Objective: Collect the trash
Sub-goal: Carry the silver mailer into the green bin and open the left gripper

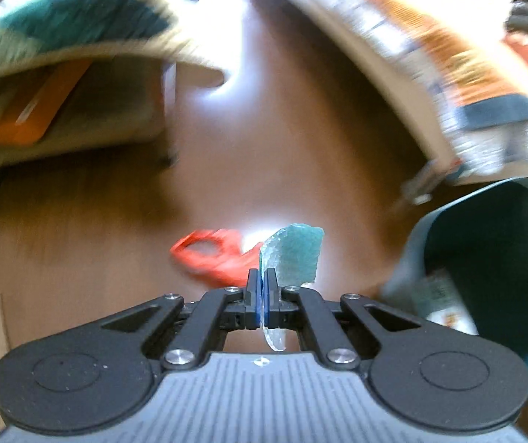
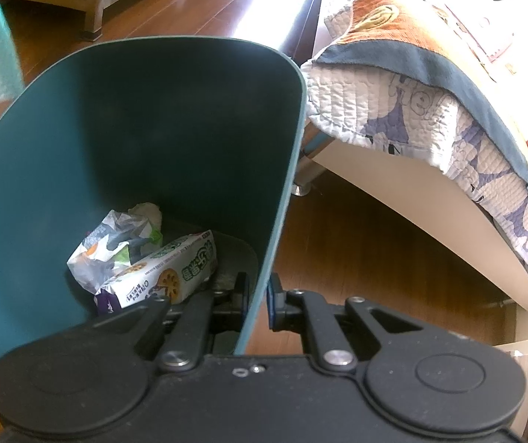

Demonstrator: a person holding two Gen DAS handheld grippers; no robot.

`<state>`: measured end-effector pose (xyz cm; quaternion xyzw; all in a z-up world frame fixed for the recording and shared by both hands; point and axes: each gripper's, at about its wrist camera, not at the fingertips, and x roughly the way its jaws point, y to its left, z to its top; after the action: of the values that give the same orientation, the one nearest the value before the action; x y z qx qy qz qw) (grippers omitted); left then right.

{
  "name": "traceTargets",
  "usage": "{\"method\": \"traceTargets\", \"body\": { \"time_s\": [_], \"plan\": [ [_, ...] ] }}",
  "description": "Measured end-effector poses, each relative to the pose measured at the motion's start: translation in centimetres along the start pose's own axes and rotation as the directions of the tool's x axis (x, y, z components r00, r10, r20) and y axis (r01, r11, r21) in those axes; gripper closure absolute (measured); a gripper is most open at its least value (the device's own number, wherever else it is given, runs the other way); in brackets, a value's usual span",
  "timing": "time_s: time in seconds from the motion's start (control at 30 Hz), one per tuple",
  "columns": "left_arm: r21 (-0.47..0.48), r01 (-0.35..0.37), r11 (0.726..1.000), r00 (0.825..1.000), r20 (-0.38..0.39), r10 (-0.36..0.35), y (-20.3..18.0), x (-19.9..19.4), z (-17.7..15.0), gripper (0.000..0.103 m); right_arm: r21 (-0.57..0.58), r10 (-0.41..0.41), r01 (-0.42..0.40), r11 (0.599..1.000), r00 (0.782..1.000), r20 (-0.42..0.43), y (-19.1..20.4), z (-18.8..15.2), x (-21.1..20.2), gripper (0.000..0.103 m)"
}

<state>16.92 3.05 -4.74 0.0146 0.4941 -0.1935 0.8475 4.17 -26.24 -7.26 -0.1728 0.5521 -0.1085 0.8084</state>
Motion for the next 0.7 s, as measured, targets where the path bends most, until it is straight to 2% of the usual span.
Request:
{"method": "traceTargets", "body": {
  "time_s": [0.07, 0.17, 0.23, 0.33, 0.53, 0.7],
  "plan": [
    [0.030, 0.056, 0.998, 0.997, 0.049, -0.058, -2.1, -2.4, 1.0, 0.102, -0.006, 0.001, -0.001, 1.000, 1.000, 0.000, 0.0, 0.1, 0.0, 0.094],
    [0.064, 0.145, 0.987, 0.984, 0.100, -0.151, -4.9, -4.8, 2.1, 0.102, -0.009, 0.006, -0.006, 1.000, 1.000, 0.002, 0.1, 0.2, -0.1, 0.094],
    [0.096, 0.214, 0.972, 0.969, 0.103, -0.223, -7.3, -5.0, 2.6, 0.102, -0.012, 0.011, -0.011, 1.000, 1.000, 0.006, 0.1, 0.3, 0.0, 0.094],
    [0.165, 0.252, 0.954, 0.958, 0.096, -0.270, -11.0, -4.7, 2.5, 0.102, -0.020, 0.016, -0.016, 1.000, 1.000, 0.012, 0.1, 0.5, 0.0, 0.094],
    [0.249, 0.248, 0.936, 0.967, -0.010, -0.253, -16.9, 0.8, 1.5, 0.102, -0.039, 0.031, -0.030, 0.999, 0.999, 0.030, 0.2, 1.2, 0.2, 0.094],
    [0.277, 0.220, 0.935, 0.975, -0.072, -0.208, -19.6, 5.8, 0.3, 0.102, -0.061, 0.040, -0.037, 0.997, 0.998, 0.044, 0.1, 1.7, 0.5, 0.095]
  ]
}}
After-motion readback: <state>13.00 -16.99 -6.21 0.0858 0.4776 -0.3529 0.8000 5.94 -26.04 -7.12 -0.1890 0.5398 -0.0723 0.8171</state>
